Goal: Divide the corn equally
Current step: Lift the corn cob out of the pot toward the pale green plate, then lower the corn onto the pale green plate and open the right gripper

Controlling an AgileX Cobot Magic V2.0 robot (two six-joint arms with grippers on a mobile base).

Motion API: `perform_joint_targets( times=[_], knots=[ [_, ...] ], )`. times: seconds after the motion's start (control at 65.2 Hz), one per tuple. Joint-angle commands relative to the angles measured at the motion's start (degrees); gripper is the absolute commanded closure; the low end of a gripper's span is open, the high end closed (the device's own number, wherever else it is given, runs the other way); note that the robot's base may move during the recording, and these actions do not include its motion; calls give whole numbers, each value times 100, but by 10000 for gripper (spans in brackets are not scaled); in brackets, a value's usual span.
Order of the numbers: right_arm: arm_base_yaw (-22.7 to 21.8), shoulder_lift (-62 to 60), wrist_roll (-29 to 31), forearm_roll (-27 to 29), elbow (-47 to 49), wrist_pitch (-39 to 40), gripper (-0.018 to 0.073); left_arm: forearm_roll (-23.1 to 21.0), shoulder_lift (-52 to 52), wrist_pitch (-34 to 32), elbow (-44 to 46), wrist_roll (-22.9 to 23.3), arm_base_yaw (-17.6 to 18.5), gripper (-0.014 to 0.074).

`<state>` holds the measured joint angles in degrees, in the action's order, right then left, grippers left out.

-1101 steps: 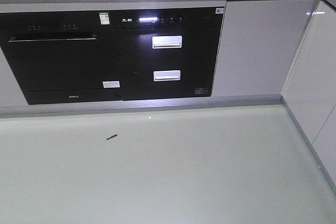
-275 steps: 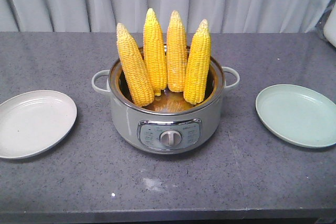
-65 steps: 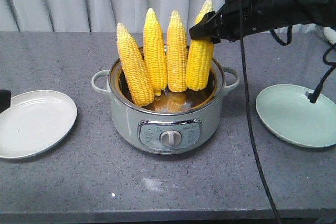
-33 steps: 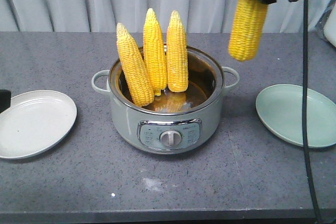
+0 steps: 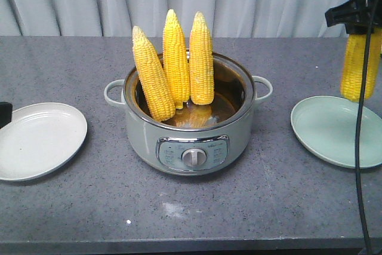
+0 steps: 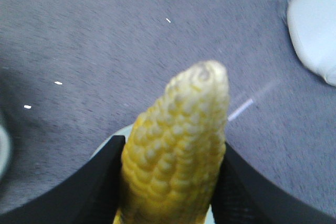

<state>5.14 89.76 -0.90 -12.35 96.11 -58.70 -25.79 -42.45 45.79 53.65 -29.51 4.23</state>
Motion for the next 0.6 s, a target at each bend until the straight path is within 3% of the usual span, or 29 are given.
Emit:
perform_joint_targets(
  times=[0.0, 0.23, 0.583],
  knots=[
    [-262, -4, 1, 3, 178, 219, 314, -174, -7, -391, 175, -9, 33, 12],
    [-601, 602, 90, 25, 178, -156, 314, -175, -7, -391, 175, -9, 33, 12],
    [-602, 1355, 244, 42, 178, -394, 314, -175, -7, -385, 175, -9, 33, 12]
  ],
)
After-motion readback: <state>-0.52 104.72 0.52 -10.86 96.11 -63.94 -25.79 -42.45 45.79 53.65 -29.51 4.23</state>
